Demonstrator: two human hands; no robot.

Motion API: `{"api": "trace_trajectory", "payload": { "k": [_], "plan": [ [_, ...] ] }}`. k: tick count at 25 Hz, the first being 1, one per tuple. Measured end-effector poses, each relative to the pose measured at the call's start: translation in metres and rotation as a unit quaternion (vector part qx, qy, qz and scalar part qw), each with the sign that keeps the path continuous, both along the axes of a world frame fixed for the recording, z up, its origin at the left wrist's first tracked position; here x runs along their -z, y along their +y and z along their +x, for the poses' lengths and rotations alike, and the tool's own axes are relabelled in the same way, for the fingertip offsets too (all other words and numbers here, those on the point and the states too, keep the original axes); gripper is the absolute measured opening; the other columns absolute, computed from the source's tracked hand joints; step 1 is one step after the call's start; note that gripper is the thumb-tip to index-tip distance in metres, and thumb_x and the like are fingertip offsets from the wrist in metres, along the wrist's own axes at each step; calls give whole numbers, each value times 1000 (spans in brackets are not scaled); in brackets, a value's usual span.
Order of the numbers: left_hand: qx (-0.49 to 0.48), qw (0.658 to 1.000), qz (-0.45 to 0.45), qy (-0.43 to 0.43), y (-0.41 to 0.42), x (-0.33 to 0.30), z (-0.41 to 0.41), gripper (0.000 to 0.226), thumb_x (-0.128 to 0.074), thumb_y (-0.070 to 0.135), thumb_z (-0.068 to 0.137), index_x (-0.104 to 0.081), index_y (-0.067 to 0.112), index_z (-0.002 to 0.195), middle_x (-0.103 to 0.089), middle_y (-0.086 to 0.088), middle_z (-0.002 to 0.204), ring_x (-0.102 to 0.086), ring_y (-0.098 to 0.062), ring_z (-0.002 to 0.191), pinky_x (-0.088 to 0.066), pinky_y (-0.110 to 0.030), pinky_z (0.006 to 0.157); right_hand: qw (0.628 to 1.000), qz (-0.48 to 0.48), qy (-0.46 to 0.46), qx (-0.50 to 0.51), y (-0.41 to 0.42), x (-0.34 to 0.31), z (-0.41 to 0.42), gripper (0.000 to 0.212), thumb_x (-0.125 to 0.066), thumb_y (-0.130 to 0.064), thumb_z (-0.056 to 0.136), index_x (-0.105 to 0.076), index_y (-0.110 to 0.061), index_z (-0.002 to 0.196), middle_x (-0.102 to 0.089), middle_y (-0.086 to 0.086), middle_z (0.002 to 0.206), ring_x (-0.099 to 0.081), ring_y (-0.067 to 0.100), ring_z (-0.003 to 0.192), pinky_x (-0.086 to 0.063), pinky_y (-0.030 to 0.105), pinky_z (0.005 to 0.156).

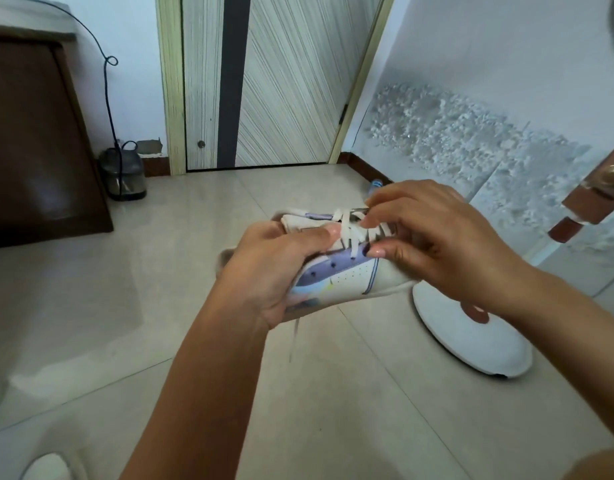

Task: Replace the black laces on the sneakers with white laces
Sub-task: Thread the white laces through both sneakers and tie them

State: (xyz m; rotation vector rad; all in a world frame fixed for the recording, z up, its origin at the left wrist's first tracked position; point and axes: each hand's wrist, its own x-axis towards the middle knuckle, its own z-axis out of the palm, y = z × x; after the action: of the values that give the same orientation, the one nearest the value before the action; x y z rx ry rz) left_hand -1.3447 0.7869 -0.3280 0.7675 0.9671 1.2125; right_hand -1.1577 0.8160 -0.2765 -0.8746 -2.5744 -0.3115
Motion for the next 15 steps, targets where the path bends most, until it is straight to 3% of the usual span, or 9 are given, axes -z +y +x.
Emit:
{"api": "trace_trajectory", "payload": {
  "k": [2,7,11,15],
  "plan": [
    [-9,999,7,-32,-3,-6,1,7,-66,7,83,-70,6,89,-73,-14,79,-71,-25,68,-56,-36,58,998,50,-5,-33,1,-5,4,24,-50,-39,93,-63,-23,106,-64,4,109,-54,16,103,-38,31,84],
    [6,999,4,-54,-3,-8,2,16,-64,12,85,-69,4,97,-73,-18,89,-71,-33,81,-57,-47,71,995,83,-18,-48,1,-10,6,21,-54,-20,93,-72,-17,102,-65,7,105,-57,23,100,-40,37,86],
    [-13,999,38,-33,0,-12,8,10,-62,16,87,-72,12,90,-74,-13,83,-71,-28,71,-57,-42,64,990,-52,127,4,-6,-12,1,17,-60,-29,86,-72,-17,88,-64,-3,101,-57,11,101,-44,36,87],
    [-50,997,38,-41,3,-14,21,9,-65,21,87,-70,17,81,-74,-8,86,-71,-26,77,-57,-43,70,975,43,202,77,-14,1,-14,22,-62,-30,83,-72,-11,80,-61,-2,94,-56,13,95,-45,26,83]
  ]
}}
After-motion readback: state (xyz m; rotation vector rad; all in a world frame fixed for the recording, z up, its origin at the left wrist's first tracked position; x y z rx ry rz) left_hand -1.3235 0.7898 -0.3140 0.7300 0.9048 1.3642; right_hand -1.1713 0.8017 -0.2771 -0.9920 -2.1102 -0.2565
